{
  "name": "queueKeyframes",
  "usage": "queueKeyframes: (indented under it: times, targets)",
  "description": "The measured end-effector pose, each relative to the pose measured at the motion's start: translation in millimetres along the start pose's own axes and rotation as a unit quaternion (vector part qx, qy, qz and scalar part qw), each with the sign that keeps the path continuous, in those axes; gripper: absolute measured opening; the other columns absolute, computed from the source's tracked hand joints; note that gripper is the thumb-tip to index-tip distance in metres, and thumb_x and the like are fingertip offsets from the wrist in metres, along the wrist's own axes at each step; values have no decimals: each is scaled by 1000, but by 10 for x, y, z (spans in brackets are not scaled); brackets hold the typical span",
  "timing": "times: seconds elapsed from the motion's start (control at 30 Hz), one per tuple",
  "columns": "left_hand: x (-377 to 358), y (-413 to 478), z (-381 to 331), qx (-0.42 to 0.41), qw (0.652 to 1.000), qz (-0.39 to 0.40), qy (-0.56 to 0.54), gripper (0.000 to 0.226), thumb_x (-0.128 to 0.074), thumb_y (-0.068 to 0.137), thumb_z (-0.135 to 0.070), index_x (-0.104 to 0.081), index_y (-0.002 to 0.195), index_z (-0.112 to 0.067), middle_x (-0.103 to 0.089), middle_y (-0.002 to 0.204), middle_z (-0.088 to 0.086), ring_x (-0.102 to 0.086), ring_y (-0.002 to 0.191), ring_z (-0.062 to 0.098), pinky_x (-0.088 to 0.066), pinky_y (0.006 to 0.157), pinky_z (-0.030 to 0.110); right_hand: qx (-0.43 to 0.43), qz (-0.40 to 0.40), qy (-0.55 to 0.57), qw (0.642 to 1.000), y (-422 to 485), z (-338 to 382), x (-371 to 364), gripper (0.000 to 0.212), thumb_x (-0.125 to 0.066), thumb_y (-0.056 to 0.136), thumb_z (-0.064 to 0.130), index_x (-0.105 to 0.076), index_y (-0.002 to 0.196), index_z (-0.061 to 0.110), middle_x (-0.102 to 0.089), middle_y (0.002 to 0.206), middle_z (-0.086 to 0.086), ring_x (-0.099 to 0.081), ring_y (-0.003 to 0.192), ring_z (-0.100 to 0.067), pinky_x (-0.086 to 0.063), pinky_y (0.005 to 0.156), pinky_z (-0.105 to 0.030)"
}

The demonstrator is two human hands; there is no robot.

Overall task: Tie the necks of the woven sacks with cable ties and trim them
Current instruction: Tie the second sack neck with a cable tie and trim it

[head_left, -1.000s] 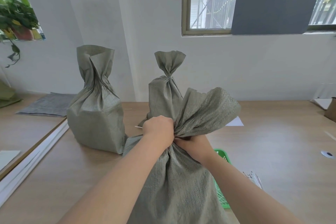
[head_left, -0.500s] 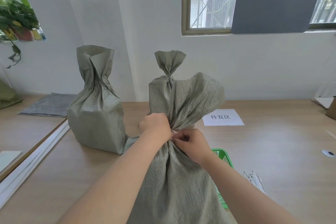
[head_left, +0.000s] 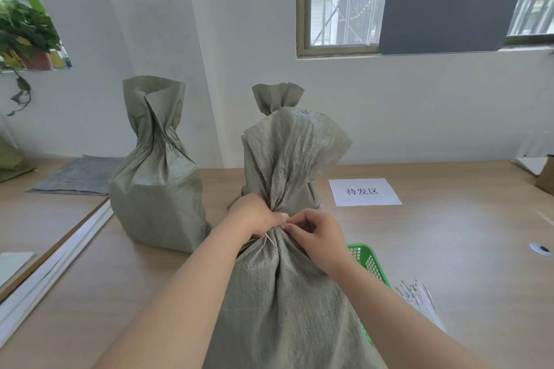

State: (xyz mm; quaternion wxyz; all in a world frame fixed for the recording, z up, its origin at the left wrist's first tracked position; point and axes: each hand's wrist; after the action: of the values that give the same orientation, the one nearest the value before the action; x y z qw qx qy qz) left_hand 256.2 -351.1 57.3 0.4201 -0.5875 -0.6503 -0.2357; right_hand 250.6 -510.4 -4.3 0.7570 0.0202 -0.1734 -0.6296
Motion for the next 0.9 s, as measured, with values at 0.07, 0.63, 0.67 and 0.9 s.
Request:
queueKeyframes:
  times: [0.07,0.63,0.67,0.9]
  targets:
    - [-38,-26,37,-12,999,-17,-36,42,-72,78,-48,-71,109,-19,-75,99,5,-72,93,27,-61,83,43,16,-12,16,1000,-12,13,-16,7,-76,82,12,-73,77,16,-70,67,0,-56,58,-4,-44,57,-18]
    - [-123,-141,145,-10,986,-98,-132,10,-65,77,-31,-64,75,-21,-74,89,9,-69,92,32,-58,78,39,190,107,-78,973,-40,152,-69,39,-89,62,41,-63,77,16,-61,74,-3,-53,62,-17,-45,58,-30]
    - [-119,-143,129,-10,987,-94,-128,8,-64,78,-29,-64,75,-21,-74,91,9,-69,93,32,-57,78,38,205,90,-95,970,-36,163,-87,44,-88,61,46,-61,75,15,-60,72,-4,-52,62,-17,-45,57,-31]
    - [-101,-202,121,3,983,-72,-168,33,-58,63,-35,-69,89,-17,-74,94,10,-68,97,31,-58,86,45,205,40,-92,974,-62,156,-168,20,-71,76,28,-59,69,14,-58,66,6,-49,58,-6,-39,56,-21]
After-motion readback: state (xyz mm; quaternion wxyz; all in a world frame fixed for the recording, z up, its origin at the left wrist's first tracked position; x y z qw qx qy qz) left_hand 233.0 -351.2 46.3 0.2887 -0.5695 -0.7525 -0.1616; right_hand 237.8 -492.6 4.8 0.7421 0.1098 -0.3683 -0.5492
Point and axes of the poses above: each hand's wrist, its own y-axis towards the middle knuckle, its own x-axis out of the back of the hand, z = x × y
